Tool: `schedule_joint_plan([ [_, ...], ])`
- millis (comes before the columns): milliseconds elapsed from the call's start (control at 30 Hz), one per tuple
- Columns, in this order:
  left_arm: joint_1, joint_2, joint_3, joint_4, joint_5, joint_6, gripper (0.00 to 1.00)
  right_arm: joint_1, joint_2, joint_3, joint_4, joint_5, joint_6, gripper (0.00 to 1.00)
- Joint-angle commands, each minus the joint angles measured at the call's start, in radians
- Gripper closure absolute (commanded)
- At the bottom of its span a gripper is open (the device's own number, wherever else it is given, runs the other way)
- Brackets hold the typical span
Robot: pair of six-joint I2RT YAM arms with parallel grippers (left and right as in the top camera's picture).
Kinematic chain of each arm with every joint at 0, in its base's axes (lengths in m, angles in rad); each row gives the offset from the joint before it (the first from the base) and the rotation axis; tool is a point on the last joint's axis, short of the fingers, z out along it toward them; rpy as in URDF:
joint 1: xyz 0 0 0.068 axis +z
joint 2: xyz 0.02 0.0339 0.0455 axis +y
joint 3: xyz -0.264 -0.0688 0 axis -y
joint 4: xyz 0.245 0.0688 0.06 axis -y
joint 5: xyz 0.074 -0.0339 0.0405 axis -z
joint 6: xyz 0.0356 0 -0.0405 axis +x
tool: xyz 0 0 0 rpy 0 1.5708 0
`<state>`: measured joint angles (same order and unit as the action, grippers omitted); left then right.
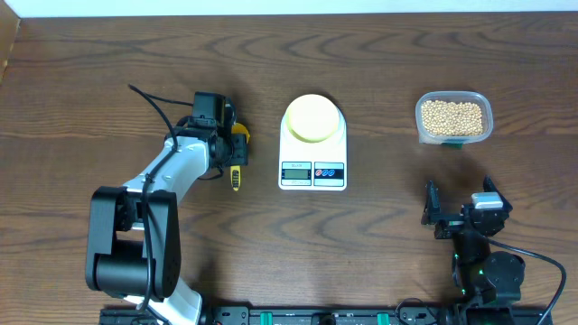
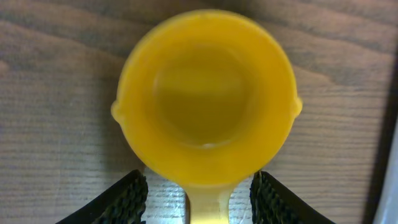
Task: Scoop item into bowl and weigh 50g on scale
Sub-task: 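Close the left gripper on the scoop handle and lift it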
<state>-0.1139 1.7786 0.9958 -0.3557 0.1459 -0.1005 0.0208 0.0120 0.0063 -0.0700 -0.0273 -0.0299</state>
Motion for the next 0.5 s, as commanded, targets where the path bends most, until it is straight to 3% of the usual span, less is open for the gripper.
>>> schedule_joint_plan([
  [0, -0.002, 0.014, -0.010, 0.000, -0.027, -0.001, 0.46, -0.004, -0.006, -0.001, -0.004, -0.002, 0.010, 0.01],
  [100, -0.002, 0.014, -0.010, 0.003, -0.027, -0.001, 0.61, -0.004, -0.006, -0.001, -0.004, -0.002, 0.010, 0.01],
  [467, -0.002, 0.014, -0.010, 0.006, -0.027, -0.009, 0.70, -0.004, -0.006, -0.001, -0.003, -0.002, 0.010, 0.01],
])
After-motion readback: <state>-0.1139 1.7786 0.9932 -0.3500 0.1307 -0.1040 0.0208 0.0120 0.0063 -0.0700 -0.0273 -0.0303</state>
